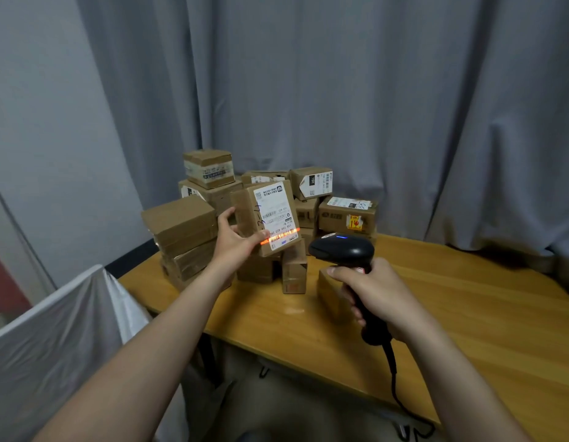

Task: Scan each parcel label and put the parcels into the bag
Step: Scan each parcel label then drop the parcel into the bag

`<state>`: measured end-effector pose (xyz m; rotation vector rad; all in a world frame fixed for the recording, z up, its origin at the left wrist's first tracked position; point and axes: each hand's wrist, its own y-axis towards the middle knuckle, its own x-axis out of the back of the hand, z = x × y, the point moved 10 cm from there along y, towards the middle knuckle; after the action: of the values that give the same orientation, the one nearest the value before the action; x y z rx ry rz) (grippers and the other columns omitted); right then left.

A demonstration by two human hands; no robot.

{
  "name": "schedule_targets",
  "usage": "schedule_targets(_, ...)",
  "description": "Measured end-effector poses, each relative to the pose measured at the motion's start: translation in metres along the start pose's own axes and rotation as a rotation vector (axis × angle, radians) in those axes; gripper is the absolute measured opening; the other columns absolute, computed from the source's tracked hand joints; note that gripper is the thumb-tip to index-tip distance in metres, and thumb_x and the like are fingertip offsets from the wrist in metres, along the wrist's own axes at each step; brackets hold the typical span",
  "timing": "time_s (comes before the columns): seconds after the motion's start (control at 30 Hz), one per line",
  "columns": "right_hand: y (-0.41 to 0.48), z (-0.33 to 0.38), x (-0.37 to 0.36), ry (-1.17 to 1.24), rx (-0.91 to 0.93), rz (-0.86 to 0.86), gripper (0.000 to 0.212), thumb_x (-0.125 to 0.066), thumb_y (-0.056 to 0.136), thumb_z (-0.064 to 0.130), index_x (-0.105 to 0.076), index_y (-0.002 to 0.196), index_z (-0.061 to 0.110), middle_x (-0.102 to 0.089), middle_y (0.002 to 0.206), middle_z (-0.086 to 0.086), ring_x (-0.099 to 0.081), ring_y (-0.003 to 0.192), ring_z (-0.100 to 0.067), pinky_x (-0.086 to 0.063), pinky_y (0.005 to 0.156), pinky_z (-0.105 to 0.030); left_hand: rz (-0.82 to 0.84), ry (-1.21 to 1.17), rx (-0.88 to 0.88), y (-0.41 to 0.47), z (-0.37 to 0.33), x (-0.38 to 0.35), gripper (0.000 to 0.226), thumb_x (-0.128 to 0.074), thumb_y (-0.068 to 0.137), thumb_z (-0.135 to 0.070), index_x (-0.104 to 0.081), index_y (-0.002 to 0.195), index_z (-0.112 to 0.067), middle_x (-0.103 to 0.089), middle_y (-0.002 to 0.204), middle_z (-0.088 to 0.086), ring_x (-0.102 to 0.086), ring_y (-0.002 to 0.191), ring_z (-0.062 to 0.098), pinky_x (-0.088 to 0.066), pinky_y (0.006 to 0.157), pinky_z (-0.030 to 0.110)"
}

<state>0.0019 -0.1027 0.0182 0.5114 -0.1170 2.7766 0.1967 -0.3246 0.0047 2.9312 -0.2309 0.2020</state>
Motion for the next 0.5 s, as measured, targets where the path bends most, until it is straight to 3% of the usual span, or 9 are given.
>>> schedule_targets(0.23,-0.0005,0.0068,-0.0007,-0.026,0.029,0.021,0.038,-0.067,0.100,0.034,-0.062,0.070,0.011,-0.056,0.055,-0.008,-0.052,0.044,-0.022,-0.046,0.048,-0.031,0.005,0.020,-0.008,-0.0017,-0.0012,0.0018,0.097,-0.086,0.082,-0.017,-0.023,0.156,-0.023,-0.057,0.137,0.005,-0.059,0.116,0.018,-0.054,0.079,0.026)
schedule_targets(0.4,-0.0013,0.0061,-0.0012,-0.034,0.020,0.024,0.037,-0.068,0.099,0.035,-0.063,0.074,0.009,-0.056,0.056,-0.009,-0.051,0.044,-0.023,-0.045,0.048,-0.031,0.004,0.009,0.002,-0.0025,0.0004,0.0032,0.098,-0.087,0.081,-0.014,-0.024,0.156,-0.023,-0.059,0.139,0.008,-0.061,0.124,0.025,-0.057,0.096,0.042)
schedule_targets(0.5,-0.0024,0.0059,-0.0018,-0.034,0.017,0.029,0.035,-0.068,0.099,0.034,-0.063,0.077,0.008,-0.056,0.056,-0.009,-0.051,0.044,-0.023,-0.045,0.047,-0.031,-0.004,0.011,0.004,-0.0036,-0.0003,0.0044,0.098,-0.087,0.081,-0.014,-0.025,0.156,-0.022,-0.058,0.140,0.008,-0.061,0.122,0.023,-0.056,0.099,0.043)
